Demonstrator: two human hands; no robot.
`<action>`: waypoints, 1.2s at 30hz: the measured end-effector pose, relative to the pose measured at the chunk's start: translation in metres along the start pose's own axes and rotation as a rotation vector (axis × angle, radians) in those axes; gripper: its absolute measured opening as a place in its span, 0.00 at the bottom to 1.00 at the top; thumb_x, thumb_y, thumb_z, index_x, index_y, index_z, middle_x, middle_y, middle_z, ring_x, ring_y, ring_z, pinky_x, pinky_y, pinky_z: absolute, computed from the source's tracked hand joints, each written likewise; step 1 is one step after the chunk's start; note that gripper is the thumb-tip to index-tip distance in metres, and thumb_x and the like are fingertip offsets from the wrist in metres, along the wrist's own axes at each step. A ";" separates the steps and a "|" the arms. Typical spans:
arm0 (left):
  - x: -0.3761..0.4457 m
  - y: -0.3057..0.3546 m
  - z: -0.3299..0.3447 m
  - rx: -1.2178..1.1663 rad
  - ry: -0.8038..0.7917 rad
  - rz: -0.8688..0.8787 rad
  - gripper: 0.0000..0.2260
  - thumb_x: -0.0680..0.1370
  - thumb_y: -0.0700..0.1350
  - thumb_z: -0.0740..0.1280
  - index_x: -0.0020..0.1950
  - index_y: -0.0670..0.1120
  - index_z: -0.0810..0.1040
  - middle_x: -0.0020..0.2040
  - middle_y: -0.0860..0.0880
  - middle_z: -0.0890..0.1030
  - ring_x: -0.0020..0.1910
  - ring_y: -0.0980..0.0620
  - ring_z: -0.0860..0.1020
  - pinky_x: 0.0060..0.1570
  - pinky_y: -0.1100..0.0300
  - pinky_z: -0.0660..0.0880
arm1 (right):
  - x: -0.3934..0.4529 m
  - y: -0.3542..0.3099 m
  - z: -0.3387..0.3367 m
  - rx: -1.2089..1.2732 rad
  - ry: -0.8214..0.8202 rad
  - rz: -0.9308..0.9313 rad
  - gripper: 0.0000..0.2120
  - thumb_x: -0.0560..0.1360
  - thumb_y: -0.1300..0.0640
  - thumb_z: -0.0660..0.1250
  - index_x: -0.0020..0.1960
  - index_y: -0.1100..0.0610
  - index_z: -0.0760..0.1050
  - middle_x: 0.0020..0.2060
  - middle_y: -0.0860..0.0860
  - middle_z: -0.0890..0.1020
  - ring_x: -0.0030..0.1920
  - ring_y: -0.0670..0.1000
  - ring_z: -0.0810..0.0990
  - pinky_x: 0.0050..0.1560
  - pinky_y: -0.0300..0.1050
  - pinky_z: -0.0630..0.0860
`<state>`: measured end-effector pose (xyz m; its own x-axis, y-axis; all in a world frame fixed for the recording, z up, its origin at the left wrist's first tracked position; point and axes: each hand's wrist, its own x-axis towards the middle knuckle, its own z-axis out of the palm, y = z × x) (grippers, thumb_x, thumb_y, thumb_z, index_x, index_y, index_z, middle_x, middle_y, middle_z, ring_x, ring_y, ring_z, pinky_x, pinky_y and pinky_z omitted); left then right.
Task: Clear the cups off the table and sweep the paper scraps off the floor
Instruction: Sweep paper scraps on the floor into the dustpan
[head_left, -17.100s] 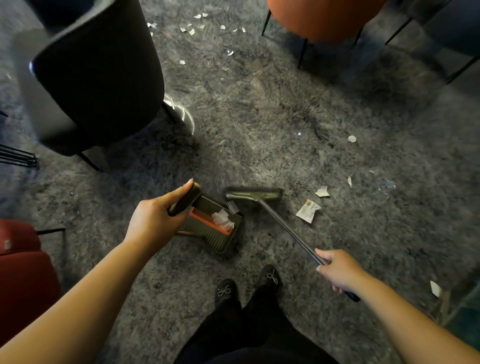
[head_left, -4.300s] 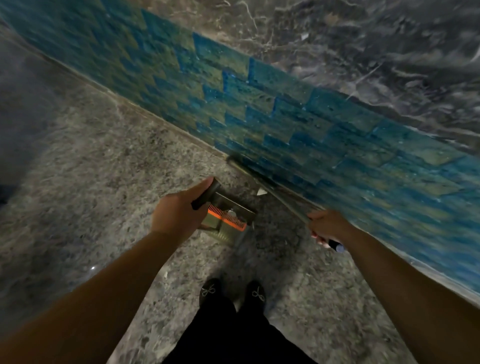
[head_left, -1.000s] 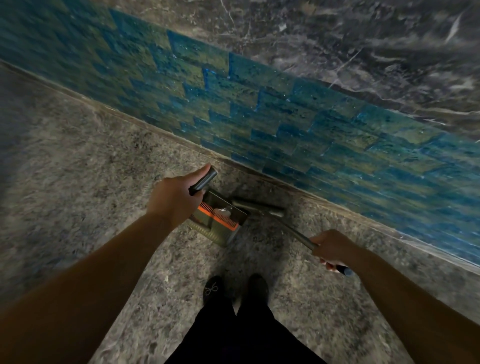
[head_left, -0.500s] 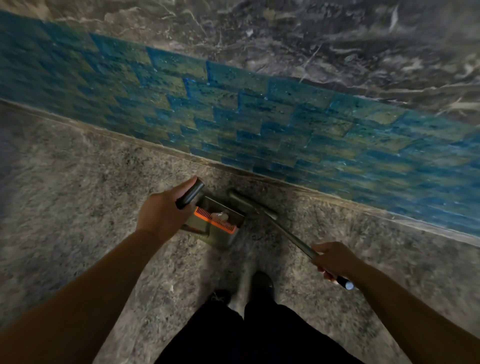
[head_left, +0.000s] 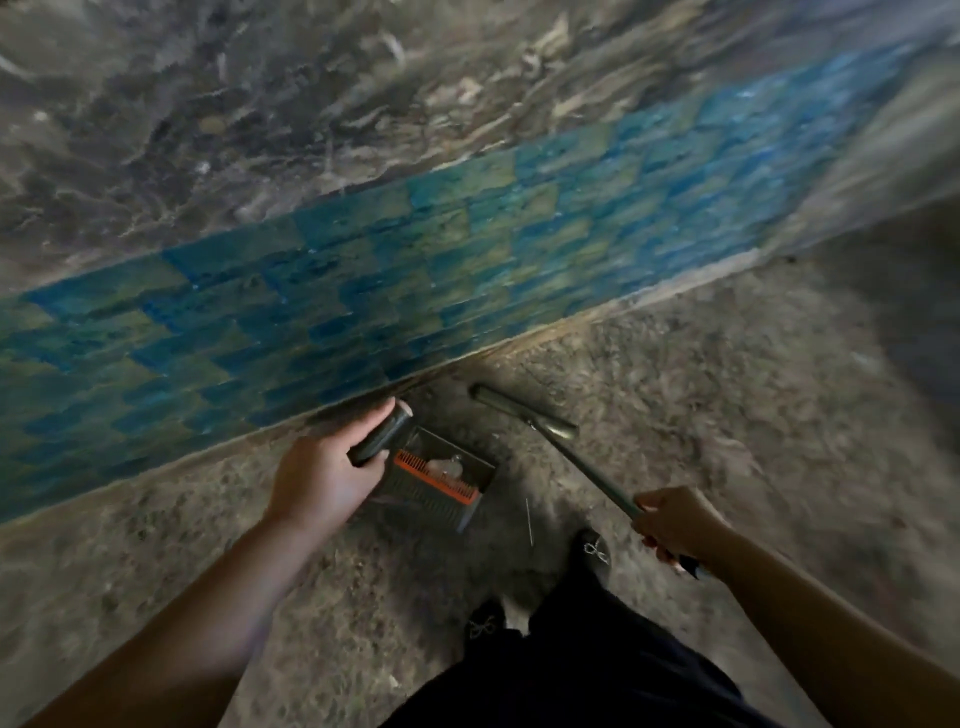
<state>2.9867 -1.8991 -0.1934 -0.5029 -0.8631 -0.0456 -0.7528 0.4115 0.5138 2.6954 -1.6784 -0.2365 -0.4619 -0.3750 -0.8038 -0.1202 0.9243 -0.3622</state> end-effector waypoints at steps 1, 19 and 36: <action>0.004 0.012 0.005 0.004 -0.013 0.038 0.29 0.70 0.42 0.76 0.66 0.62 0.71 0.44 0.48 0.86 0.32 0.51 0.80 0.34 0.67 0.74 | -0.004 0.013 -0.005 0.034 0.029 0.014 0.12 0.74 0.67 0.65 0.56 0.65 0.80 0.27 0.54 0.78 0.19 0.48 0.72 0.20 0.36 0.68; 0.113 0.338 0.189 0.005 -0.201 0.417 0.26 0.70 0.43 0.75 0.66 0.57 0.76 0.48 0.43 0.84 0.44 0.42 0.83 0.47 0.55 0.78 | 0.017 0.227 -0.211 0.628 0.355 0.238 0.07 0.71 0.67 0.67 0.43 0.57 0.81 0.26 0.55 0.77 0.24 0.54 0.74 0.29 0.43 0.71; 0.231 0.639 0.350 -0.077 -0.357 0.670 0.28 0.73 0.44 0.73 0.69 0.61 0.70 0.45 0.41 0.84 0.44 0.42 0.81 0.49 0.50 0.79 | 0.116 0.286 -0.458 0.860 0.471 0.288 0.11 0.73 0.66 0.67 0.54 0.59 0.80 0.30 0.56 0.77 0.23 0.50 0.73 0.26 0.41 0.71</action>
<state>2.2407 -1.7327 -0.1756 -0.9584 -0.2839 0.0299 -0.2131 0.7810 0.5870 2.2051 -1.4254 -0.2166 -0.6945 0.0909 -0.7137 0.6358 0.5418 -0.5497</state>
